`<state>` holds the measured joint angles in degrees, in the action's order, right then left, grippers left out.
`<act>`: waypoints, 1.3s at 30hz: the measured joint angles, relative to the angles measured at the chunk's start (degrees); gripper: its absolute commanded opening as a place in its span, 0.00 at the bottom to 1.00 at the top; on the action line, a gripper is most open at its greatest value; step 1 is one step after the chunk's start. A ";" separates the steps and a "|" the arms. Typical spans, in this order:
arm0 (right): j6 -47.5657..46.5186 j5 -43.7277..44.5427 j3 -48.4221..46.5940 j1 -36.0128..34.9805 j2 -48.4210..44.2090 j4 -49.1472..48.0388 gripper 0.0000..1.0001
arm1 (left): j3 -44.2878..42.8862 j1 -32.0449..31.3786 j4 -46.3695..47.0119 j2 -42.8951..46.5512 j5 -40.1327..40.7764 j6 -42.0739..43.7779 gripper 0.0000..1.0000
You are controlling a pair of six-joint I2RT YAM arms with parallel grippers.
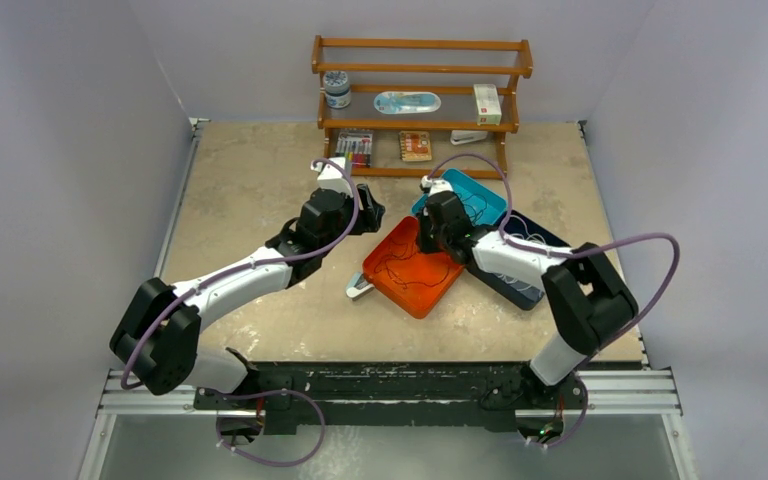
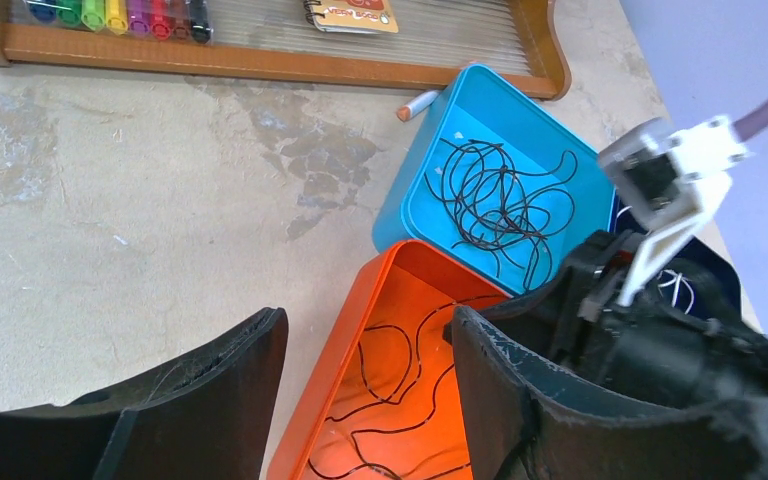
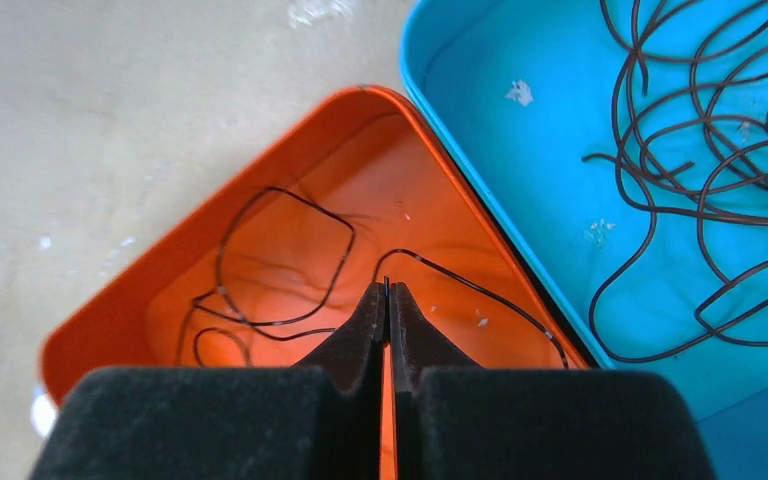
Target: Untangle the cables
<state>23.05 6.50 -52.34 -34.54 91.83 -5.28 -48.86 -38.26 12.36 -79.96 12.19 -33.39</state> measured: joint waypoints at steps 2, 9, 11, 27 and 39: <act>-0.15 0.50 0.00 0.00 1.90 0.02 0.00 | 0.00 0.00 -0.04 0.00 0.02 0.00 0.61; -0.46 1.60 0.11 0.00 2.47 -0.50 0.14 | 0.00 0.00 -0.90 0.00 0.31 0.02 0.67; -0.76 1.70 0.11 -0.02 1.38 -1.01 0.20 | 0.00 0.00 -1.22 0.00 0.57 0.04 0.70; -2.56 3.32 0.11 -0.02 -8.20 -0.83 0.43 | 0.00 1.29 -3.69 0.00 2.62 0.04 0.83; -5.68 -2.58 0.33 0.00 -11.52 1.07 0.18 | 0.00 1.77 -4.37 0.00 2.62 0.02 0.81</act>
<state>17.37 3.92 -52.01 -34.54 80.31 -4.21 -48.86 -36.49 7.99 -79.96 14.81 -33.36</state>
